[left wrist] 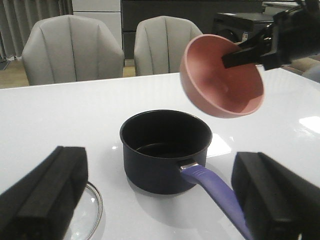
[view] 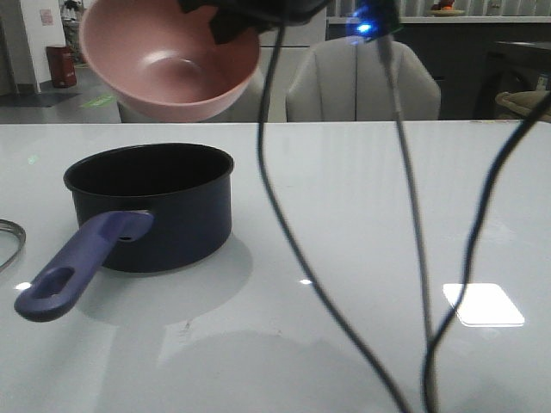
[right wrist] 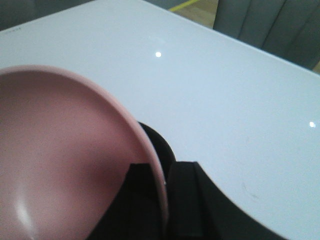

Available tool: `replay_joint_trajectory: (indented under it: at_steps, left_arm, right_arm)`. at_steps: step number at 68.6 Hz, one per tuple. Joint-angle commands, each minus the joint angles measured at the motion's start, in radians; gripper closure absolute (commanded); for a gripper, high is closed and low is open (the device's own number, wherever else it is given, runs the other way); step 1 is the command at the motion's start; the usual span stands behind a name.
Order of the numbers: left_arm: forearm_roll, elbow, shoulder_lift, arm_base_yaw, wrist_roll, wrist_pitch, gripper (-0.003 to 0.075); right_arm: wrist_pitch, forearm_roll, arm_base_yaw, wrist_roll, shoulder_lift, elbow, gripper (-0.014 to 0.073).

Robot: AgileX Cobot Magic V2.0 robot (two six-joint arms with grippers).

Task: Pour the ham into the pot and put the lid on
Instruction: 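Carry the empty pink bowl back and lower it onto the table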

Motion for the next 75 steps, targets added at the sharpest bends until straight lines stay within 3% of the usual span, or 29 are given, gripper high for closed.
replay_joint_trajectory:
  at_steps: [1,19,41,75]
  left_arm:
    - [-0.010,-0.025,0.011,-0.009,-0.004,-0.087,0.0094]
    - [-0.010,-0.025,0.011,-0.009,-0.004,-0.087,0.0094]
    - [-0.010,-0.025,0.011,-0.009,-0.004,-0.087,0.0094]
    - [-0.010,-0.025,0.011,-0.009,-0.004,-0.087,0.0094]
  right_arm:
    - [0.080,0.007,-0.080,0.005,-0.106,-0.023,0.0454]
    - [0.355,0.005,-0.303,0.024,-0.143,-0.022,0.0454]
    - [0.554,-0.016,-0.496,0.108,-0.103,-0.020,0.0454]
    - [0.546,-0.015,-0.525,0.109,0.144,-0.020,0.0442]
